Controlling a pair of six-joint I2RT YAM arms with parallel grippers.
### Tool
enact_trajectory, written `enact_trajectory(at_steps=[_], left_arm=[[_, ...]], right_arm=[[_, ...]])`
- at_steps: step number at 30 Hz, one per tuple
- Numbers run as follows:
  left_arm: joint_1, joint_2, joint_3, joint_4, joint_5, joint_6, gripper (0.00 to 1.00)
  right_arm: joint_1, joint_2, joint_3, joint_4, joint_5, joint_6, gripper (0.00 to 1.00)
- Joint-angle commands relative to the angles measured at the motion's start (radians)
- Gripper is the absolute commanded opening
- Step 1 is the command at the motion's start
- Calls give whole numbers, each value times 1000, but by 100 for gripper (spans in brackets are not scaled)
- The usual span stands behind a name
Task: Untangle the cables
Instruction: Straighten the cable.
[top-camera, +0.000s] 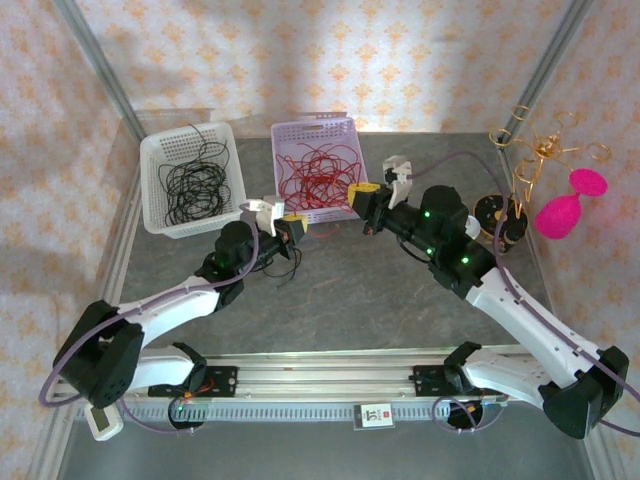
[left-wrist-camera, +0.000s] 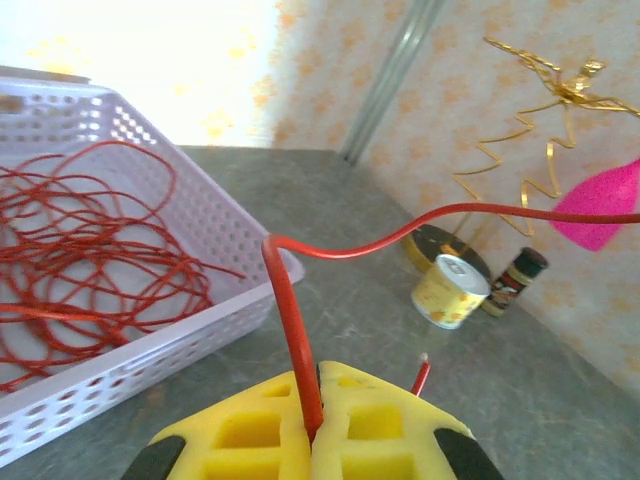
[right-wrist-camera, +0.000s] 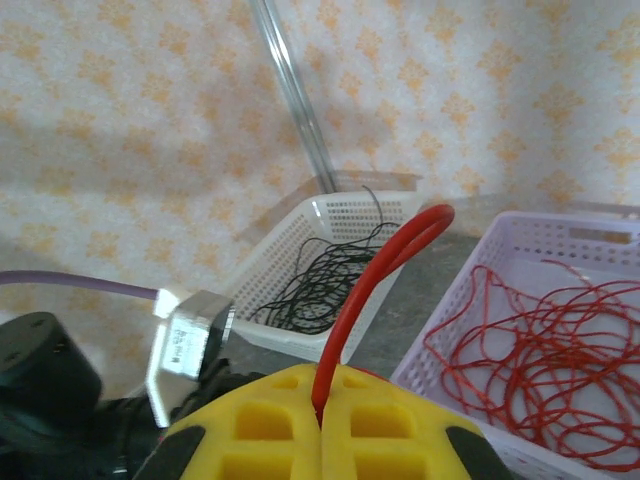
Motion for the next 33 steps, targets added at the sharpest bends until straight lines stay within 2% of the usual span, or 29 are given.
enact_trajectory(at_steps=[1, 8, 11, 17, 21, 26, 30, 33], left_arm=[[25, -75, -1, -189, -141, 70, 0], [115, -265, -39, -406, -222, 107, 0], [133, -330, -36, -475, -254, 125, 0], [170, -364, 15, -560, -271, 138, 0], [197, -363, 47, -572, -264, 127, 0], [214, -336, 109, -547, -189, 116, 0], [214, -261, 211, -536, -153, 133, 0], [214, -165, 300, -486, -90, 121, 0]], right_arm=[[-7, -19, 72, -57, 136, -107, 0], [-7, 7, 97, -96, 567, -310, 0], [-9, 4, 83, -45, 671, -355, 0], [-39, 33, 89, -21, 752, -427, 0], [-124, 30, 93, -34, 692, -372, 0], [-246, 13, 81, -21, 477, -243, 0], [-259, 65, 111, -34, 396, -187, 0], [-260, 145, 145, -24, 215, -102, 0]])
